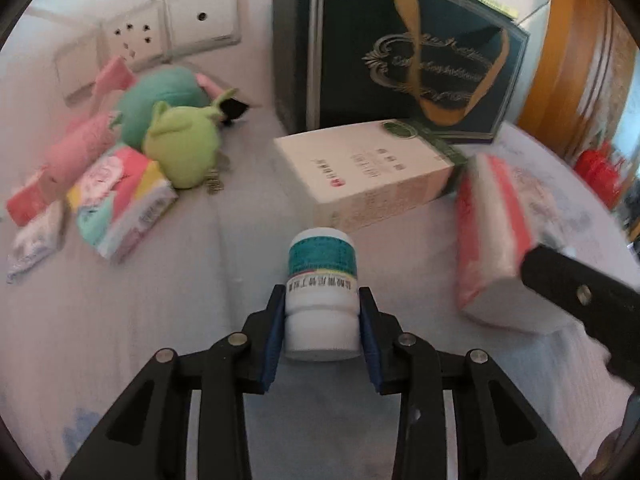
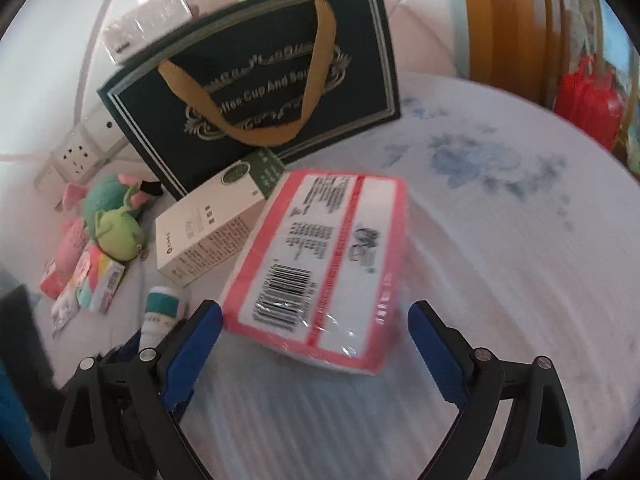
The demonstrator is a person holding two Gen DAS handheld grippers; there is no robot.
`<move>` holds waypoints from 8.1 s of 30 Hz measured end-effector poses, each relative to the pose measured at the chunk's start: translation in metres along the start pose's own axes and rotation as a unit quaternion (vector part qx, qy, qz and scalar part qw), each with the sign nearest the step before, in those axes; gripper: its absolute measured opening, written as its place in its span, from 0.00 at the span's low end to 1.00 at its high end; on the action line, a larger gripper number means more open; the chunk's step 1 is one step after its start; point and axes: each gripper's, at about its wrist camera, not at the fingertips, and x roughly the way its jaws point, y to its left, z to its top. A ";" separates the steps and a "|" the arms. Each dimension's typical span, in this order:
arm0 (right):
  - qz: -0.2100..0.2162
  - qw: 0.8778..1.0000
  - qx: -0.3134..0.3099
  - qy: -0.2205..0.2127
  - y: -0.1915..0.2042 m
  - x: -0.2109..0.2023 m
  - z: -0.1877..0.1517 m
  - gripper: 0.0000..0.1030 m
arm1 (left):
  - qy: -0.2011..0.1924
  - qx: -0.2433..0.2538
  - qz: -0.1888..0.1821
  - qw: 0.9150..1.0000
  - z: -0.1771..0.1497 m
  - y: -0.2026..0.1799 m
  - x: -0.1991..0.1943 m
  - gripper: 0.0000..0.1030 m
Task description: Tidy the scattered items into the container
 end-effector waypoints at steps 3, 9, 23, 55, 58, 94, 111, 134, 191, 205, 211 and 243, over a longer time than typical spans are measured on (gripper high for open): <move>-0.011 1.000 -0.008 -0.004 0.009 0.012 -0.002 1.00 | -0.001 -0.008 -0.002 1.000 0.004 0.005 0.003 0.33; -0.059 0.998 -0.036 -0.009 0.016 0.027 -0.003 1.00 | -0.003 -0.022 -0.015 1.000 0.007 0.014 0.004 0.33; -0.047 0.995 -0.085 0.030 0.005 0.011 -0.028 0.97 | 0.000 -0.014 0.006 1.000 -0.001 0.010 0.000 0.33; -0.070 0.994 -0.083 -0.003 -0.003 0.011 -0.028 1.00 | 0.027 -0.033 0.039 0.998 0.000 0.015 0.010 1.00; -0.080 0.993 -0.091 0.001 -0.002 0.014 -0.027 1.00 | 0.026 -0.033 0.040 0.998 -0.002 0.017 0.008 1.00; 0.295 0.892 -0.317 -0.133 0.331 -0.368 -0.150 0.83 | -0.195 -0.156 0.258 0.933 -0.099 0.264 -0.527 0.33; 0.328 0.821 -0.464 -0.051 0.555 -0.422 -0.330 0.84 | -0.130 -0.251 0.329 0.901 -0.236 0.485 -0.635 0.33; 0.309 0.827 -0.467 -0.043 0.546 -0.439 -0.331 0.99 | -0.152 -0.260 0.328 0.896 -0.254 0.456 -0.652 0.88; 0.095 0.968 -0.230 -0.018 0.161 -0.077 -0.040 0.92 | -0.055 -0.076 0.153 0.984 -0.036 0.229 -0.151 0.88; 0.079 0.955 -0.285 -0.017 0.239 0.045 -0.006 0.99 | -0.029 -0.097 0.103 0.990 0.020 0.313 -0.018 0.88; 0.089 0.948 -0.305 -0.001 0.256 0.062 -0.009 0.99 | -0.015 -0.067 0.055 0.996 0.034 0.310 0.007 0.88; 0.042 0.954 -0.296 0.018 0.256 0.087 -0.043 0.81 | -0.015 -0.093 0.121 0.988 0.004 0.262 -0.013 0.83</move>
